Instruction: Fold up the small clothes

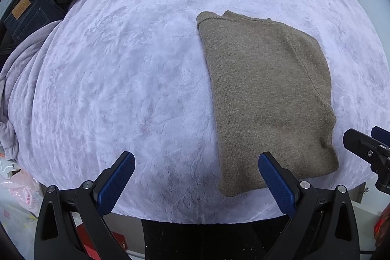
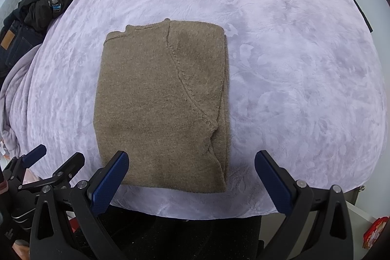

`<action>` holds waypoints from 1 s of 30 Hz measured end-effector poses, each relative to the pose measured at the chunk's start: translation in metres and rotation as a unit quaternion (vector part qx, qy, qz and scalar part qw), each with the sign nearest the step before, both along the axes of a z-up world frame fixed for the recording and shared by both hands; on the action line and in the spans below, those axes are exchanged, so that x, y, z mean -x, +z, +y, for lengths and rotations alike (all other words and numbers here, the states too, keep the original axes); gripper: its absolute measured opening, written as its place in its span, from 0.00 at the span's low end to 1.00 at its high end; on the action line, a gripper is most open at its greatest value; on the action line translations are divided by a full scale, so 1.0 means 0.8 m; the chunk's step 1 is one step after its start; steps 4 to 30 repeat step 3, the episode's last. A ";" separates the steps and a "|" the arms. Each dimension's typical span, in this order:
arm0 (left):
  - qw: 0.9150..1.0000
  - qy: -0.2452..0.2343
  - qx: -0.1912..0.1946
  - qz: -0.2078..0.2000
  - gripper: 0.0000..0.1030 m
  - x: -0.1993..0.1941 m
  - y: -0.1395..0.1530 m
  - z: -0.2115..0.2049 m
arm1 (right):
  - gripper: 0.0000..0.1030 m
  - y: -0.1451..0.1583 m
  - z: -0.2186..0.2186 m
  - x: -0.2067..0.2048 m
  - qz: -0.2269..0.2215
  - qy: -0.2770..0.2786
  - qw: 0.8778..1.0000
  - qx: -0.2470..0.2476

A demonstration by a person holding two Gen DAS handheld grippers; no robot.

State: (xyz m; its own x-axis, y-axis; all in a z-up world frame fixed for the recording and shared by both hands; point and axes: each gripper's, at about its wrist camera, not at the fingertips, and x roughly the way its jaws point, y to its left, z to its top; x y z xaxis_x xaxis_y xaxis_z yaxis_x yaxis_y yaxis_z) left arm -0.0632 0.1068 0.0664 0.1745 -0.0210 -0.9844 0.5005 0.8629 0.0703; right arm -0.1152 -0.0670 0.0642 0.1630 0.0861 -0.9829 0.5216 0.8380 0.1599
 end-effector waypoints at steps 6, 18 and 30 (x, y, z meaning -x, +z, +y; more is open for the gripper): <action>1.000 -0.005 0.003 0.001 0.99 0.001 0.002 -0.002 | 1.00 0.000 0.000 0.001 0.000 0.000 1.000 0.000; 1.000 -0.005 0.003 0.001 0.99 0.001 0.002 -0.002 | 1.00 0.000 0.000 0.001 0.000 0.000 1.000 0.000; 1.000 -0.005 0.003 0.001 0.99 0.001 0.002 -0.002 | 1.00 0.000 0.000 0.001 0.000 0.000 1.000 0.000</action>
